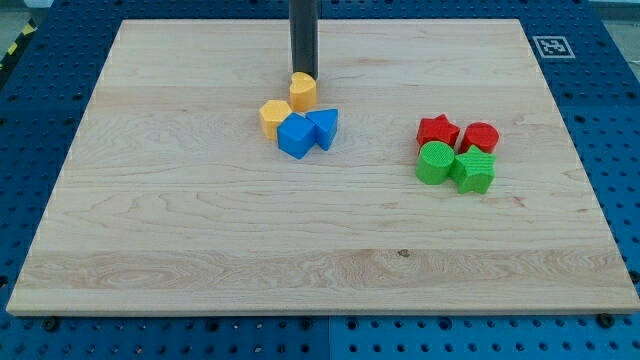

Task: Push the heart into the blue blocks

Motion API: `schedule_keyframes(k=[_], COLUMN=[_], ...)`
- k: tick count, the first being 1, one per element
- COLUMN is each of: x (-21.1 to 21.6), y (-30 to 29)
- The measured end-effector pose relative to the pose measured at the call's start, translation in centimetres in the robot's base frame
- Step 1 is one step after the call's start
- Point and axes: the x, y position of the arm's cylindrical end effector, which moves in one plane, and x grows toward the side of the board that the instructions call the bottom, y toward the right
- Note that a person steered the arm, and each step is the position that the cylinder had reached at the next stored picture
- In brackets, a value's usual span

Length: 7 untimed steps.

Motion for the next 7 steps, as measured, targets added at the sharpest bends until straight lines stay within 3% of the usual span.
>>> schedule_keyframes(k=[7], x=[3.4], y=[0.2])
